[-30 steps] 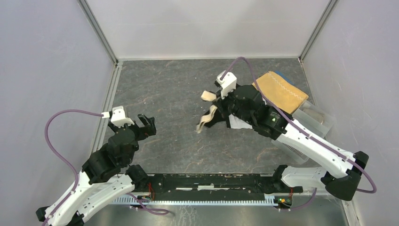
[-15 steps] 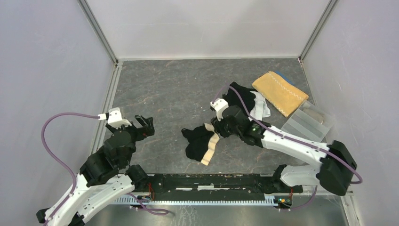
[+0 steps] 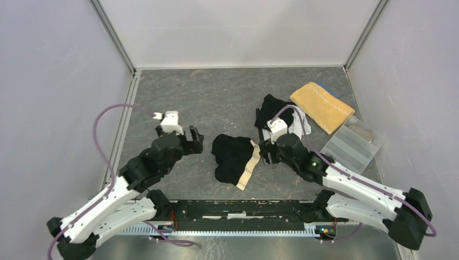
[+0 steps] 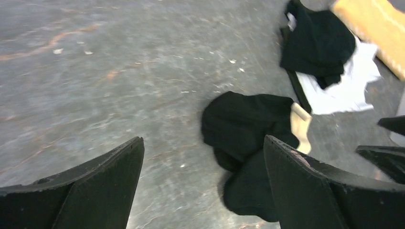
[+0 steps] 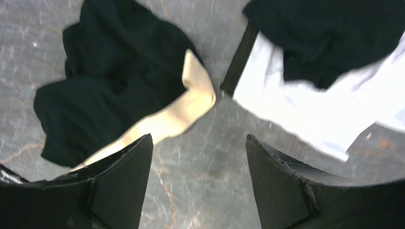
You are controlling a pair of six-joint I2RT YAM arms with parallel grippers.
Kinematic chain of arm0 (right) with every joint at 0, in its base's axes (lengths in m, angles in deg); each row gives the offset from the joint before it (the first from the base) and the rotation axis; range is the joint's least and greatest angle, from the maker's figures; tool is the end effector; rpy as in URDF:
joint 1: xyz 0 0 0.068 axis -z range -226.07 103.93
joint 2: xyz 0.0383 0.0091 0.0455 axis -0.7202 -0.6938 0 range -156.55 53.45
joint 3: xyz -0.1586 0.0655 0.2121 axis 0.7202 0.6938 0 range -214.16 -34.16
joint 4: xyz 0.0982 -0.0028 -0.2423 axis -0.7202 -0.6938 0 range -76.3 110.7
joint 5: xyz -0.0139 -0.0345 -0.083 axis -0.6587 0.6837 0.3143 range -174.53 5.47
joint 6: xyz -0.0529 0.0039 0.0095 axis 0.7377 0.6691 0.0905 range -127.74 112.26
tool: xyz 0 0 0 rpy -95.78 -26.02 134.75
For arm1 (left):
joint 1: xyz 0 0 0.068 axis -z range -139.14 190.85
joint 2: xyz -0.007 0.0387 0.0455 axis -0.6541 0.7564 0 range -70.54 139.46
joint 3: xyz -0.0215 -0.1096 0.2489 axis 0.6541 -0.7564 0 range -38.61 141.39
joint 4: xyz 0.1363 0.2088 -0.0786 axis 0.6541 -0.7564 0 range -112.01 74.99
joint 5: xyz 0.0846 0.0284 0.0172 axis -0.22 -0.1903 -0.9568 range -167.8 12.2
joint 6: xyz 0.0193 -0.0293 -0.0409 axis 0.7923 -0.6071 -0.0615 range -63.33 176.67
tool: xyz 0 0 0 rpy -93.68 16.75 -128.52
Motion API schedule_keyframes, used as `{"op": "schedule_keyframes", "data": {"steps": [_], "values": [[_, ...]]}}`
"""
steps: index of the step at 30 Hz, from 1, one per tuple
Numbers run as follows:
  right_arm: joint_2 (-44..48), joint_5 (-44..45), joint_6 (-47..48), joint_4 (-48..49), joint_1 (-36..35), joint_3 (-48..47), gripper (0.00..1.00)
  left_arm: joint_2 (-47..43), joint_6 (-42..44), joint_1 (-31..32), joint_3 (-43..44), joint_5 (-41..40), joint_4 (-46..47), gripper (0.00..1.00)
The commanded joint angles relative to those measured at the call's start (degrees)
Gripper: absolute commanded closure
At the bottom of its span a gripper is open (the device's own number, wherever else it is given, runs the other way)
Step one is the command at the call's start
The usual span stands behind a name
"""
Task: Roll the underwear
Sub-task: Place the underwear at the center of the board, then flatten out the underwear at the center of the board.
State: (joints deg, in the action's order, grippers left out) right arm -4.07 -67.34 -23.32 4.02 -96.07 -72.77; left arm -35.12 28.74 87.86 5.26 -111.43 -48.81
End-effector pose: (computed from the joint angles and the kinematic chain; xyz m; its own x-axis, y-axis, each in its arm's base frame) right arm 0.1478 0.1597 0.2507 -0.5155 -0.2152 -0.8294 -0.4557 0.8886 0.0527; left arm 0.1044 -0.0832 0.3175 -0.3833 -0.1608 -0.9095 0.0998 0.9717 -0.2139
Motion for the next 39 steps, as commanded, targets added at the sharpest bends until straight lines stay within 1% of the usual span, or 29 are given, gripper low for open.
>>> {"op": "schedule_keyframes", "data": {"steps": [1, 4, 9, 11, 12, 13, 14, 18, 21, 24, 27, 30, 35, 39], "values": [[9.6, -4.4, -10.2, 3.4, -0.1, 11.7, 0.23, 8.9, 4.1, 0.4, -0.4, 13.1, 13.8, 0.0], [17.1, -5.4, -12.9, 4.3, -0.1, 17.5, 0.23, 17.4, 6.0, 0.7, 0.4, 17.4, 20.0, 0.01], [24.8, -2.5, -13.1, -0.9, -0.2, 18.6, 0.23, 29.5, 9.0, 1.2, 3.5, 26.5, 28.7, 0.01], [27.0, -0.2, -12.7, -3.7, -0.2, 17.8, 0.23, 34.4, 6.7, 1.3, 5.9, 28.1, 30.3, 0.02], [28.1, 0.7, -12.6, -4.8, -0.1, 17.6, 0.23, 36.6, 4.9, 1.6, 6.7, 28.1, 30.2, 0.04], [29.2, 1.6, -12.4, -5.6, -0.2, 17.4, 0.23, 38.8, 2.8, 1.9, 8.1, 27.6, 30.3, 0.08], [30.5, 2.4, -12.4, -6.3, -0.2, 17.3, 0.23, 40.6, -0.9, 2.9, 8.6, 26.3, 30.4, 0.09], [34.0, 6.1, -13.7, -9.3, -0.2, 17.2, 0.23, 46.0, -13.7, 8.4, 9.5, 17.6, 32.1, 0.1], [35.6, 7.2, -14.6, -10.9, -0.1, 17.1, 0.23, 50.8, -21.0, 12.6, 13.4, 10.0, 28.3, 0.1], [36.6, 7.5, -15.2, -12.4, -0.2, 16.9, 0.22, 55.9, -26.1, 14.6, 17.4, 5.8, 25.1, 0.1], [38.0, 8.1, -15.2, -14.0, -0.1, 16.7, 0.22, 59.8, -28.3, 15.2, 21.1, 3.4, 22.3, 0.11], [40.0, 8.4, -15.4, -14.7, -0.2, 16.7, 0.22, 62.3, -30.2, 15.2, 23.0, 1.6, 21.1, 0.13], [41.2, 7.8, -15.5, -15.2, -0.2, 16.2, 0.22, 65.3, -32.9, 15.3, 24.8, -0.1, 17.8, 0.18], [41.4, 7.4, -15.1, -15.3, -0.2, 16.0, 0.22, 67.1, -34.1, 15.3, 25.1, -0.6, 17.6, 0.21]]}}
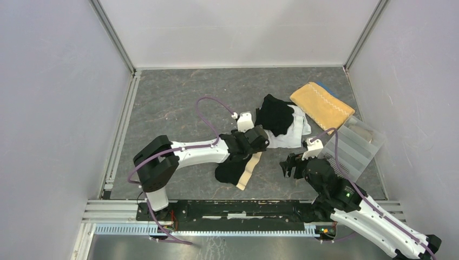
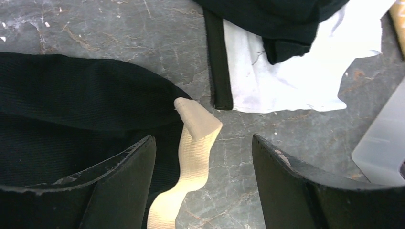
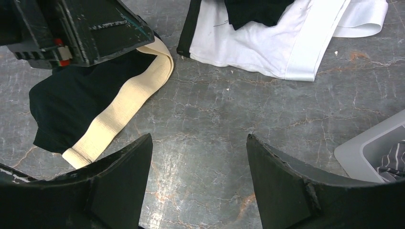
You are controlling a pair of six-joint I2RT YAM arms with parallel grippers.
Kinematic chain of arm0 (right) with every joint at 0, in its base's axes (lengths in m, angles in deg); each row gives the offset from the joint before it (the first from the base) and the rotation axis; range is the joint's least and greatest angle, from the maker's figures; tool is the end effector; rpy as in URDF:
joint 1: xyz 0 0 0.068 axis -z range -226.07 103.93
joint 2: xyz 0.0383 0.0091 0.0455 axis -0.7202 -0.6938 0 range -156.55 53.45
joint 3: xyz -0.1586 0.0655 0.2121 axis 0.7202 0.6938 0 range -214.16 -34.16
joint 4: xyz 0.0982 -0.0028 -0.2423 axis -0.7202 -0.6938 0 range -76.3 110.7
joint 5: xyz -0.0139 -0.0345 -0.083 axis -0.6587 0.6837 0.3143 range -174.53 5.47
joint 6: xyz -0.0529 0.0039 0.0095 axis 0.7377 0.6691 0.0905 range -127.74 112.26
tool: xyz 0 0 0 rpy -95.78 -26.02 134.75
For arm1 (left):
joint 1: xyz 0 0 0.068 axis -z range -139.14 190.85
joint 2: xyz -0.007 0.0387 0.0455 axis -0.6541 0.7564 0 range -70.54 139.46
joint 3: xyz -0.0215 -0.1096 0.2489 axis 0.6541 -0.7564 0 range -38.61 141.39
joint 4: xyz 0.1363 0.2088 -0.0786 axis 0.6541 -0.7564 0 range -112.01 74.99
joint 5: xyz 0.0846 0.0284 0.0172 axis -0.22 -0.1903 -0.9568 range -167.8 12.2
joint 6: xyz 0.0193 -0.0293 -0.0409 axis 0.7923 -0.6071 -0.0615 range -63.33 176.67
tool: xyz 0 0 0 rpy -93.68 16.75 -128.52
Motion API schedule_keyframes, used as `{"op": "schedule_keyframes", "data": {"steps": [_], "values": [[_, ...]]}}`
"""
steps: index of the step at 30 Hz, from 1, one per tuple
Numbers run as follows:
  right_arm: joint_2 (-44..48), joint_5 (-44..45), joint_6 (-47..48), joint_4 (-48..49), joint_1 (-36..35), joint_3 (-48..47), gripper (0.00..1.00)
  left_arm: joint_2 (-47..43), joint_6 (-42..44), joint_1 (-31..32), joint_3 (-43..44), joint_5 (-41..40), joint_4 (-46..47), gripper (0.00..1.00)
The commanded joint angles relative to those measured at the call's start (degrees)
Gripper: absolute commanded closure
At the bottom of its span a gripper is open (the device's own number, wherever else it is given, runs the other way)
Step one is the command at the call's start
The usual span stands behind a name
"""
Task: Roll the underwear
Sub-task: Flatten out the underwear at the center of the board.
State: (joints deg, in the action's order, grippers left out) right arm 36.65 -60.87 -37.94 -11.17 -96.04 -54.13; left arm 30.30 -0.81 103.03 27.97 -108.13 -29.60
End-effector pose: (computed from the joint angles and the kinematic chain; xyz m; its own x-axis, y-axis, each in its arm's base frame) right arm 0.0766 0.0690 0.2121 -0.5059 0.1140 -0.8550 -0.2551 0.9271 0.2746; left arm 0.1908 -0.3232 0.2057 -0.7018 -0.2296 -0.6744 0.0307 0.9360 -0.3505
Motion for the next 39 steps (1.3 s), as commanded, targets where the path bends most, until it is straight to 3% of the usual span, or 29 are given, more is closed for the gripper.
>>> {"op": "schedule_keyframes", "data": {"steps": [1, 14, 22, 29, 31, 32, 39], "values": [[0.8, 0.8, -0.5, 0.0, -0.2, -2.6, 0.22, 2.3, -4.6, 0.1, 2.9, -4.1, -1.7, 0.23], [0.9, -0.8, 0.3, 0.7, -0.2, -2.3, 0.22, 8.6, -4.8, 0.1, 8.9, -8.1, -5.2, 0.32], [0.9, -1.1, 0.6, 0.9, -0.2, -2.2, 0.22, 10.6, -4.9, -0.4, 9.2, -8.0, -5.2, 0.44], [0.6, -1.0, 0.7, 1.2, -0.2, -2.0, 0.22, 10.2, -4.0, -0.9, 8.0, -8.3, -3.5, 0.73], [0.6, -0.9, 0.7, 1.1, -0.2, -2.0, 0.21, 9.4, -3.0, -1.1, 8.0, -8.6, -3.5, 0.93], [0.7, -0.8, 0.7, 1.1, -0.2, -2.0, 0.22, 8.9, -2.7, -1.2, 8.1, -8.9, -3.8, 0.97], [2.6, -0.8, 1.5, 1.9, -0.2, -1.8, 0.21, -0.7, 7.4, -1.9, 6.1, -8.9, -0.1, 0.98]]}}
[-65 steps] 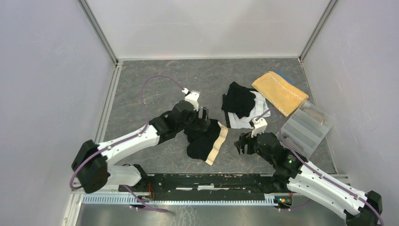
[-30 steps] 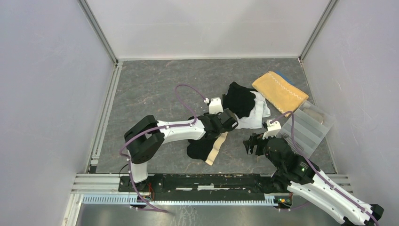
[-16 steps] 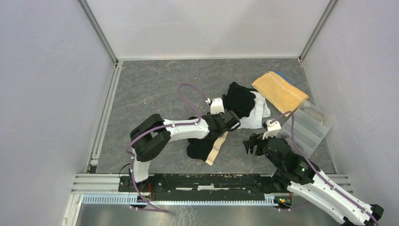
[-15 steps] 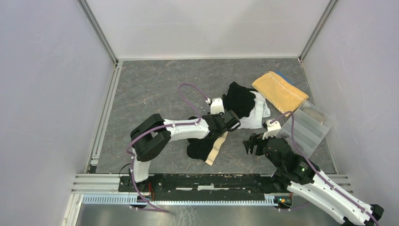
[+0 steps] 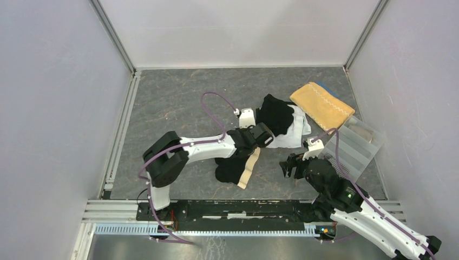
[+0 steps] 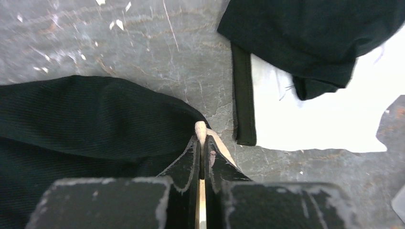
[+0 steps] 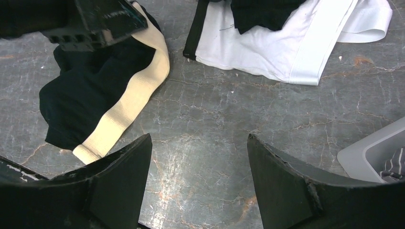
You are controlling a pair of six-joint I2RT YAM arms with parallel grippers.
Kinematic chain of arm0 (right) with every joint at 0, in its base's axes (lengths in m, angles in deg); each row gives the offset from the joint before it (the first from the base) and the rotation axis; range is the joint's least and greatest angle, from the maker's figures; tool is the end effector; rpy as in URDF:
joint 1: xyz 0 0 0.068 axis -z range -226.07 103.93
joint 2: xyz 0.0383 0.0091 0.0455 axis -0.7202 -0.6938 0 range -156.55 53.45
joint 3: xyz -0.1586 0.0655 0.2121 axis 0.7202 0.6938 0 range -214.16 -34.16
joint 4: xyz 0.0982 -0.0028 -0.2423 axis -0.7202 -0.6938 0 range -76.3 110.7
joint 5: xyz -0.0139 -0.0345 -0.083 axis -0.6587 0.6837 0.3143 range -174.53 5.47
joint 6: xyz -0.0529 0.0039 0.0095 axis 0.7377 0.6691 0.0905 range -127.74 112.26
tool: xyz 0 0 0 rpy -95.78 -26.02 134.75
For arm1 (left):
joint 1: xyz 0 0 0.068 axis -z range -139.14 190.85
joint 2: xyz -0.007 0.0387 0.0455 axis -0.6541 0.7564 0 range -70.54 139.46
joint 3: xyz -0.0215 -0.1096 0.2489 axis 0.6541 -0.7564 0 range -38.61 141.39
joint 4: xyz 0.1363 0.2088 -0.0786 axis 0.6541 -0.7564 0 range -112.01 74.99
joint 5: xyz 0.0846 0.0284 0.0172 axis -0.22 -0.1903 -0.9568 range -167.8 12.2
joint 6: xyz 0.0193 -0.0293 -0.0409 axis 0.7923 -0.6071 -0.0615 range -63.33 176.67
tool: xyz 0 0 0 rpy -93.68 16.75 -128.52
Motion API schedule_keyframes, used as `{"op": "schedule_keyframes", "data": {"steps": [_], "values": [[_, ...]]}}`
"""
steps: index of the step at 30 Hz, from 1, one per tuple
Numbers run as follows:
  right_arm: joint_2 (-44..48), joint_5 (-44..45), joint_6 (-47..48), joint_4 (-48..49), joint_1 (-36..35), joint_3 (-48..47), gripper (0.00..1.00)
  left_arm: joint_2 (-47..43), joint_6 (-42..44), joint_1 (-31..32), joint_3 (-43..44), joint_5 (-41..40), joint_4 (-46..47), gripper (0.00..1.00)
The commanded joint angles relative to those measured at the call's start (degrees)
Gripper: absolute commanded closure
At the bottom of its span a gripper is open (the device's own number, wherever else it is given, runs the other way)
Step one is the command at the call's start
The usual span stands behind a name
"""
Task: Roll the underwear
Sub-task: Flatten out the underwear at the center of the board.
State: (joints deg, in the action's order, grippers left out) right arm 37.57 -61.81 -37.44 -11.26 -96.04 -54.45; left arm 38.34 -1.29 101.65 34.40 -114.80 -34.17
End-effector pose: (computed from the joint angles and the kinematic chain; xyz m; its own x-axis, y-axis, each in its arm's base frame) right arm 0.0752 0.0681 0.2150 -0.4993 0.1161 -0.8586 -0.2748 0.9186 0.2840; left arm 0.2128 -0.3369 0.1845 -0.6603 -0.2061 -0.7221 -0.0584 0.9728 -0.2243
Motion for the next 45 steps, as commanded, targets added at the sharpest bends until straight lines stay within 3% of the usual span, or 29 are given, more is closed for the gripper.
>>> {"op": "schedule_keyframes", "data": {"steps": [1, 5, 9, 13, 24, 29, 38, 45], "values": [[2.3, -0.1, 1.5, 2.4, -0.2, -1.2, 0.21, -10.0, 9.4, -0.6, -0.2, -1.7, 4.7, 0.98], [5.3, -2.3, 4.5, 5.6, -0.2, 0.0, 0.21, -14.3, 11.2, -0.6, -0.5, -1.3, 3.5, 0.98], [8.0, -5.6, 5.6, 10.1, -0.2, 2.7, 0.11, -17.8, 11.2, -0.7, -2.1, -2.0, 3.1, 0.98], [6.8, -8.8, 5.9, 15.8, -0.1, 5.0, 0.08, -20.8, 11.1, -1.0, -3.1, -3.1, 1.6, 0.98], [-12.7, -11.8, 10.6, 36.7, -0.2, 8.5, 0.12, -29.6, 11.6, -2.2, -9.0, -5.1, -2.2, 0.98], [-24.8, -14.8, 16.5, 37.2, 0.6, 3.6, 0.1, -34.0, 11.7, -2.4, -13.2, -4.3, -3.4, 0.98], [-38.4, -34.8, 25.9, 45.9, 11.4, 1.6, 0.07, -39.7, 12.2, -2.4, -19.0, -3.7, -5.1, 0.98], [-48.7, -48.1, 36.2, 49.2, 13.8, -3.3, 0.12, -42.0, 12.7, -2.7, -20.1, -4.0, -6.9, 0.98]]}}
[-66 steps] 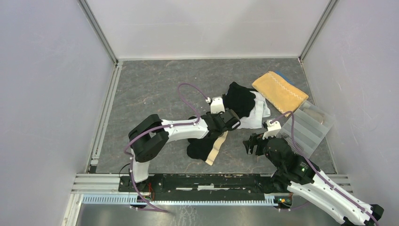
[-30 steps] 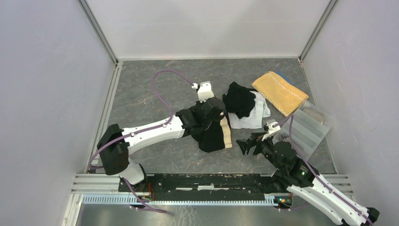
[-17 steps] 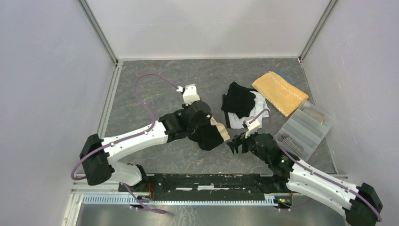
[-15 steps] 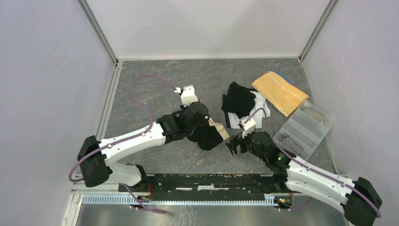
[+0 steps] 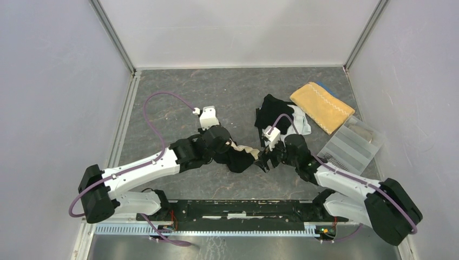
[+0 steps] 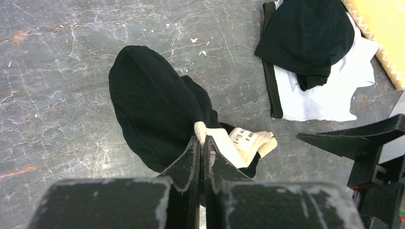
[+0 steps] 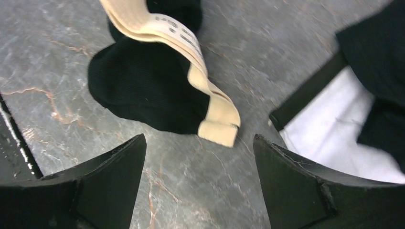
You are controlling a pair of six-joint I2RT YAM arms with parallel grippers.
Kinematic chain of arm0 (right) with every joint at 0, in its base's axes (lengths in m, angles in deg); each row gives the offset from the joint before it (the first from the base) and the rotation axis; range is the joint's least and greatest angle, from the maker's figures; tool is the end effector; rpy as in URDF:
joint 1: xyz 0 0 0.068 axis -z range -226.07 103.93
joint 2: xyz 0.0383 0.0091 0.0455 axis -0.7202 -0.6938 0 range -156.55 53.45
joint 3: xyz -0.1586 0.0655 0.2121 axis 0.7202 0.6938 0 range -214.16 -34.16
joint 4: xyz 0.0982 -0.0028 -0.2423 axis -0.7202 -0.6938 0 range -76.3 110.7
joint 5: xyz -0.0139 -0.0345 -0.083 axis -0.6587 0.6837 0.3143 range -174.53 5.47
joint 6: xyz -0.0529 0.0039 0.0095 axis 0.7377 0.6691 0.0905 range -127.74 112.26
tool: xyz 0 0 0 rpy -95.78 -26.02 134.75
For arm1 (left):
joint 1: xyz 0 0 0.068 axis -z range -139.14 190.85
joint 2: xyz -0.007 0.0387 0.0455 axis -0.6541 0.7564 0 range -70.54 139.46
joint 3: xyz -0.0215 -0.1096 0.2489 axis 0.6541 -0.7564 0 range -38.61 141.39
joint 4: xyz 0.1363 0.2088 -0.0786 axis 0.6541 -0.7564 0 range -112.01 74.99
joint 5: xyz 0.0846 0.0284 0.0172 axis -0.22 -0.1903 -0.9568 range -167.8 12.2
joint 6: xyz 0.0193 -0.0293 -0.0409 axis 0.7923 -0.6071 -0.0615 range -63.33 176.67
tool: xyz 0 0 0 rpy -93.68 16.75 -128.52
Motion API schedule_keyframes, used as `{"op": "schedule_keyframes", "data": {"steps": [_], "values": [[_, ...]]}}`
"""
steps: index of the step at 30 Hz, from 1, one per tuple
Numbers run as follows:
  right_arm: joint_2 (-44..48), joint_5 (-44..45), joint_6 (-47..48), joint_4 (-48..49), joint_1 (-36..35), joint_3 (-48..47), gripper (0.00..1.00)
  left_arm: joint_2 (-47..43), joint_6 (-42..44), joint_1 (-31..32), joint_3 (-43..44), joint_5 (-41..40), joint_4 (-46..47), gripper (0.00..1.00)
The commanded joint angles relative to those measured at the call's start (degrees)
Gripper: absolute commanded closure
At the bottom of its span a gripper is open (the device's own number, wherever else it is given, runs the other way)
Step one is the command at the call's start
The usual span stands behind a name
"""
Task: Roll the underwear
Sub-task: Flatten out the underwear at the center of the board.
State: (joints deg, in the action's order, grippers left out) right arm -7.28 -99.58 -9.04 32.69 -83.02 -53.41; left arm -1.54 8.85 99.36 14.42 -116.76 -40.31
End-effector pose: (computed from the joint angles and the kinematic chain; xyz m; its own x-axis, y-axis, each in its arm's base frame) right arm 0.1611 0.1327 0.1731 -0.4107 -0.2815 -0.8672 -0.7520 0.6424 0.1475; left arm 0.1517 -0.2048 0.2832 -0.5397 -0.2221 -0.8120 0.0241 0.9601 -0.2786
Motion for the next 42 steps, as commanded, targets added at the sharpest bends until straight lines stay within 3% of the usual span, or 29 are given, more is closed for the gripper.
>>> {"op": "schedule_keyframes", "data": {"steps": [1, 14, 21, 26, 28, 33, 38, 42], "values": [[-5.3, -10.9, 8.9, 4.9, 1.0, -5.1, 0.13, -2.4, 2.8, -0.3, 0.0, -2.2, -1.0, 0.98], [-17.7, -17.5, 16.8, 2.6, 4.2, -12.0, 0.22, -3.6, 2.4, -0.3, -0.4, -2.7, -2.4, 0.98], [-23.0, -20.4, 16.7, 2.4, 4.9, -13.9, 0.47, -4.7, 2.4, -0.5, -0.2, -3.6, -3.4, 0.98], [-25.2, -21.0, 16.1, 3.0, 4.9, -14.3, 0.58, -5.5, 2.4, -0.9, -0.5, -4.2, -4.0, 0.98], [-25.6, -21.5, 15.5, 3.8, 4.9, -14.5, 0.7, -5.8, 2.4, -1.1, -0.6, -4.2, -4.1, 0.98], [-23.2, -21.8, 12.7, 6.0, 4.9, -13.3, 0.99, -6.3, 2.4, -1.7, -0.8, -3.9, -4.3, 0.98], [-15.7, -21.3, 10.4, 7.0, 4.9, -10.2, 1.0, -7.6, 2.5, -3.1, -0.7, -3.7, -4.7, 0.98], [-6.6, -13.8, 10.8, 0.8, 4.9, -11.2, 1.0, -9.9, 3.5, -6.4, 0.3, -2.5, -5.2, 0.98]]}}
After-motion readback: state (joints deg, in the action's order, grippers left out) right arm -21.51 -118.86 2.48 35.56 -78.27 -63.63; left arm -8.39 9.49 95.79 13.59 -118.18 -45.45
